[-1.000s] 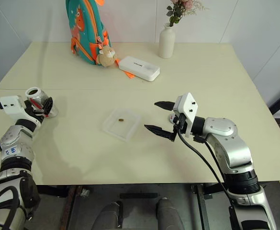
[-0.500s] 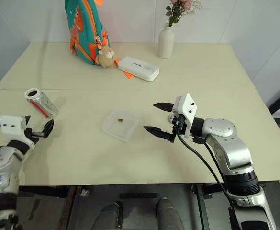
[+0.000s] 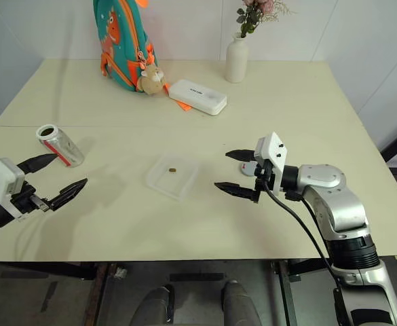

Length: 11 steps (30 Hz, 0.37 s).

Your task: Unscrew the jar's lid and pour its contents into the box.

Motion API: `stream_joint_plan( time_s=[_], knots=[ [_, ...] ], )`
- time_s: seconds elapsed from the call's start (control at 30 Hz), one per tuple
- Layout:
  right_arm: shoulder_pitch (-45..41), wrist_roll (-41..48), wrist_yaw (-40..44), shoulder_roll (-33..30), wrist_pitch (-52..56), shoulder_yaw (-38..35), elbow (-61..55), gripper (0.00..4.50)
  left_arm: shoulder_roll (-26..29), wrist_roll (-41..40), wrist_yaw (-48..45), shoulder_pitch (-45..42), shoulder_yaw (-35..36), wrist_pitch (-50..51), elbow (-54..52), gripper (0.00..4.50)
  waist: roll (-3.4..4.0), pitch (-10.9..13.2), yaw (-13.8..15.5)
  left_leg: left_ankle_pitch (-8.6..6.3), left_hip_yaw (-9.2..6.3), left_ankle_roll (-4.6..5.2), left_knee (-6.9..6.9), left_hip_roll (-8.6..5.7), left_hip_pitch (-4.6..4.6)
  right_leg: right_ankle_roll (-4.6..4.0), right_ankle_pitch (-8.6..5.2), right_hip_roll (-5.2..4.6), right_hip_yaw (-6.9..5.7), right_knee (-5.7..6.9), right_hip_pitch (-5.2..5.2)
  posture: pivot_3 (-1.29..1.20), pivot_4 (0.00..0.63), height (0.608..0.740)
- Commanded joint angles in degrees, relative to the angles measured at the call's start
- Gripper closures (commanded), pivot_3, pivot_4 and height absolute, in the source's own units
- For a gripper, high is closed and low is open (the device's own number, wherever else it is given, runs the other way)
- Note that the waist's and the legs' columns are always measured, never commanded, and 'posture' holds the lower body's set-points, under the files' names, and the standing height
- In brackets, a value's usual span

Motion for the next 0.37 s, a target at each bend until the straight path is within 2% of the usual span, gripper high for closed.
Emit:
stream_joint_plan(
  time_s=[0.03, 0.13, 0.37],
  knots=[
    [-0.6, 1.1, 1.0, -2.2, -0.8, -3.3, -0.6, 0.0, 1.3, -4.4, -3.6, -1.7, -0.6, 2.6, -3.5, 0.02, 0.0, 0.0, -0.1, -0.02, 0.02, 0.01, -0.08, 0.0, 0.0, 0.17, 0.09, 0.0, 0.01, 0.0, -0.05, 0.0, 0.15, 0.74],
    [-0.3, 0.7, 1.2, -3.3, -1.4, -3.9, -0.9, 0.0, 2.0, -5.3, -6.7, -1.8, -1.1, 3.0, -4.6, 0.02, 0.0, 0.0, -0.2, -0.09, 0.05, 0.01, -0.27, 0.05, 0.02, 0.88, 0.43, 0.04, 0.01, 0.0, -0.11, 0.0, 0.15, 0.74],
    [-0.9, 2.2, -0.1, -2.6, -1.0, -4.6, -2.5, 0.0, 1.2, -3.2, -6.0, -3.1, 0.1, 1.8, -1.9, 0.02, 0.01, 0.0, -0.2, -0.13, 0.1, -0.04, -0.49, 0.23, 0.01, 0.81, 0.33, 0.21, -0.01, -0.01, -0.27, 0.0, 0.15, 0.74]
  ],
)
